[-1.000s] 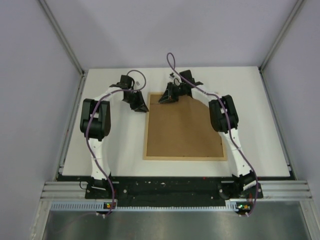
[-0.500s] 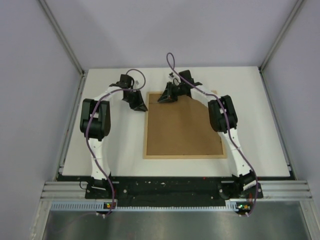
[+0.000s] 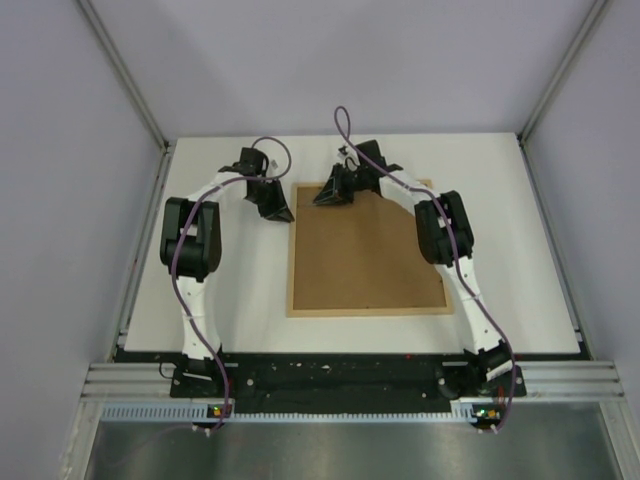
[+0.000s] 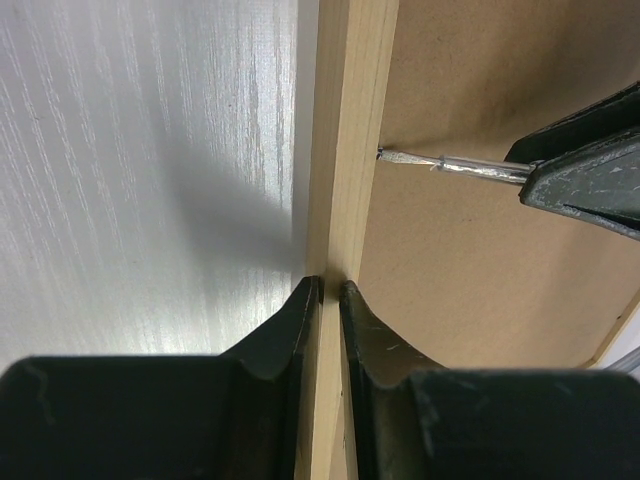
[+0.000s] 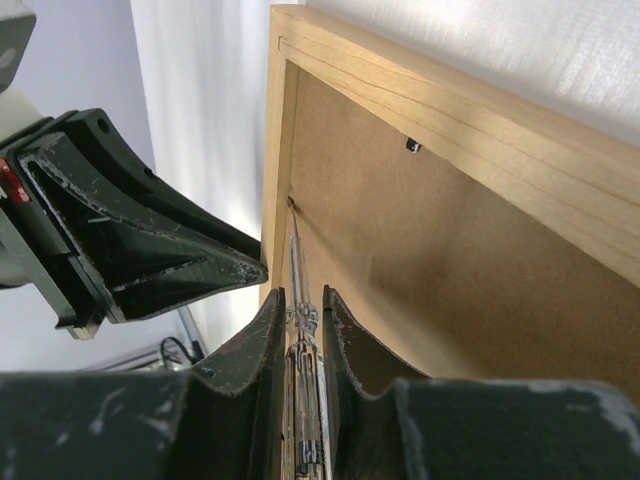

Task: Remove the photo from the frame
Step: Release the photo frame item from the photo frame.

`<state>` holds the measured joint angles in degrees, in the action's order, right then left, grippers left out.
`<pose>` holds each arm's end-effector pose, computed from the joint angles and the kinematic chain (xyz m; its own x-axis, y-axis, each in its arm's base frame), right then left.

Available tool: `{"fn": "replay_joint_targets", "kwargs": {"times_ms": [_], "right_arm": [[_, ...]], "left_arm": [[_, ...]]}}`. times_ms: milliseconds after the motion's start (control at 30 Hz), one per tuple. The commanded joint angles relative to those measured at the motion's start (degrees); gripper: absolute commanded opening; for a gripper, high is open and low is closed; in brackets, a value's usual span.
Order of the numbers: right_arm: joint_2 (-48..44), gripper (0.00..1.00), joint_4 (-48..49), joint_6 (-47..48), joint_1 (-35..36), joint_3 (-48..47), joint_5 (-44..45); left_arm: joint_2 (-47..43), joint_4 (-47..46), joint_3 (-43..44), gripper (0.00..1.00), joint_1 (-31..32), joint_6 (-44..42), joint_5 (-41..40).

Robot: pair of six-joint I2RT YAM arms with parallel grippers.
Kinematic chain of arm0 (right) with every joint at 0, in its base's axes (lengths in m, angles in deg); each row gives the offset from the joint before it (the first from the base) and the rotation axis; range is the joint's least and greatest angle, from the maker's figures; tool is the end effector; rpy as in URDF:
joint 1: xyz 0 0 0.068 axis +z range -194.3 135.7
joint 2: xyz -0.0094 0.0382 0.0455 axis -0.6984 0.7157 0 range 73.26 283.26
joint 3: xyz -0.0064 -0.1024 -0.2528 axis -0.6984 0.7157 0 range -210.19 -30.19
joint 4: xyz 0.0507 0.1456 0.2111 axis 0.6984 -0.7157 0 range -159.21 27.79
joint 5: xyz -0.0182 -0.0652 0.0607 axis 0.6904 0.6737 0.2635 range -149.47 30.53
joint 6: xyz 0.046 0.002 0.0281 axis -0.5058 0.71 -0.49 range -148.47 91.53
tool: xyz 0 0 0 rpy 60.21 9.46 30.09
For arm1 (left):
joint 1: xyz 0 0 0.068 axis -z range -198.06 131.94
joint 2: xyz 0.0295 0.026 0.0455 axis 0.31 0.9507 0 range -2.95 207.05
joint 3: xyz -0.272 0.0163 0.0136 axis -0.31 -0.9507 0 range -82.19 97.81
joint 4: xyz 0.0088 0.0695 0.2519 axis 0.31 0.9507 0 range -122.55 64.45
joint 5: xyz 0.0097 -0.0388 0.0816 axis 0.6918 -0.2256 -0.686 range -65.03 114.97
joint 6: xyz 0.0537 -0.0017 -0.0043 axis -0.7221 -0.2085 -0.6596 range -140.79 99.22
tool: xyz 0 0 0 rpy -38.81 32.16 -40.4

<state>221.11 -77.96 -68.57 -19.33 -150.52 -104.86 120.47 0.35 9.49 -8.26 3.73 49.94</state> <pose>0.4975 0.2595 0.1261 -0.9690 0.0479 -0.2426 -0.1858 0.5059 0.8423 0.4417 -0.0916 0.1600 -0.9481 -0.2180 -0.2313 -0.0671 0.8485 -0.5249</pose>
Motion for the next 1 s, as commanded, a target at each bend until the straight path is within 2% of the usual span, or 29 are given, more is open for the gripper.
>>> {"fn": "replay_joint_targets", "kwargs": {"times_ms": [0, 133, 267, 633, 967], "right_arm": [[6.57, 0.0, -2.45, -2.7, 4.56, 3.88, 7.68], [7.27, 0.0, -1.57, -4.38, 4.47, 4.76, 6.98], [7.72, 0.0, -1.91, -1.92, 5.0, 3.62, 6.54], [3.24, 0.0, -9.56, 8.01, 8.16, -2.97, 14.0], [0.07, 0.0, -12.73, 11.88, 12.99, -9.13, 19.2]], "left_arm": [[2.53, -0.3, 0.78, 0.17, 2.94, -0.25, 1.75], [2.44, -0.12, 1.04, 0.17, 3.29, -0.43, 1.48], [2.97, 0.67, 2.18, 0.17, 3.29, -0.78, 1.05], [4.9, 2.95, 4.91, 0.13, 4.17, -1.22, -0.45], [4.91, 2.87, 4.91, 0.12, 4.44, -1.13, -0.63]]}}
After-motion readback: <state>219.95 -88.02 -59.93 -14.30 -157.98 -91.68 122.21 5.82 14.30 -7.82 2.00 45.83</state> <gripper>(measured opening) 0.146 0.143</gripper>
